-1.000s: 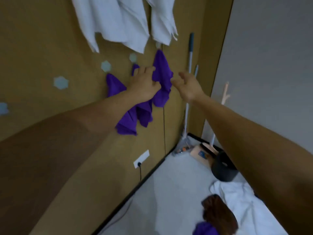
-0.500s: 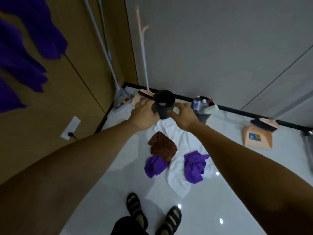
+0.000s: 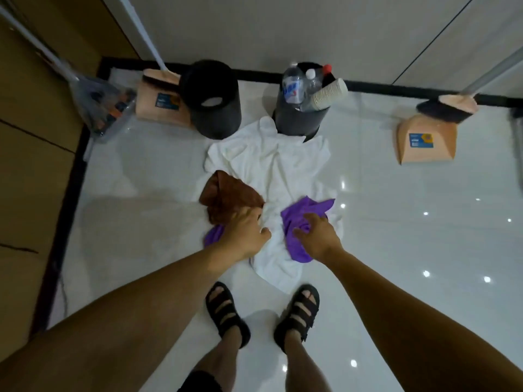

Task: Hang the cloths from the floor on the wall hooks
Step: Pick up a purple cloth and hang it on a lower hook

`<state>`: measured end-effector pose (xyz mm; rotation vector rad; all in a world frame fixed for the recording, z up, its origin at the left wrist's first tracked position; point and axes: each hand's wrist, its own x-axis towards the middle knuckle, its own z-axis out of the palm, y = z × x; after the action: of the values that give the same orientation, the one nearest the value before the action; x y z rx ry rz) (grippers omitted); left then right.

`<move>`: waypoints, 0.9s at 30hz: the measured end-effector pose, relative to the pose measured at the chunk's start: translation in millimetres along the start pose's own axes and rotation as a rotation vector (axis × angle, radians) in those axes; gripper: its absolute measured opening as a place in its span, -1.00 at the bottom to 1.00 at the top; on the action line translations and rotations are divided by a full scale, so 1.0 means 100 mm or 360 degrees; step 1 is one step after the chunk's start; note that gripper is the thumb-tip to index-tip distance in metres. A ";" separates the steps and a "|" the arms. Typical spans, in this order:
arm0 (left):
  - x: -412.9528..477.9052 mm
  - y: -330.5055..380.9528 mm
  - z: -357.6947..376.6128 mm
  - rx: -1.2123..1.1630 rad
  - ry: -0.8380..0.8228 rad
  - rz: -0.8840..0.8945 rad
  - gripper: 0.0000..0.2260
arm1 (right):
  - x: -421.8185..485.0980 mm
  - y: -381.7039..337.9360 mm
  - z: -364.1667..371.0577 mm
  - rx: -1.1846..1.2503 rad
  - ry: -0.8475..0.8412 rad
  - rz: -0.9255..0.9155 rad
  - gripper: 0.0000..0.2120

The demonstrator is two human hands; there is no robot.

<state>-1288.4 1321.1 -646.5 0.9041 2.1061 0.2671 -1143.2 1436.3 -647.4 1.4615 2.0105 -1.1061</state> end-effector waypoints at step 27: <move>0.76 -0.19 1.01 -0.0424 -0.0352 0.0106 -0.08 | 1.03 0.62 0.31 0.1255 0.0193 0.0045 -0.92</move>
<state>-1253.6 1348.2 -767.2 0.8062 1.7898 0.4497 -1127.2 1480.8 -762.4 1.9353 1.6783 -1.9745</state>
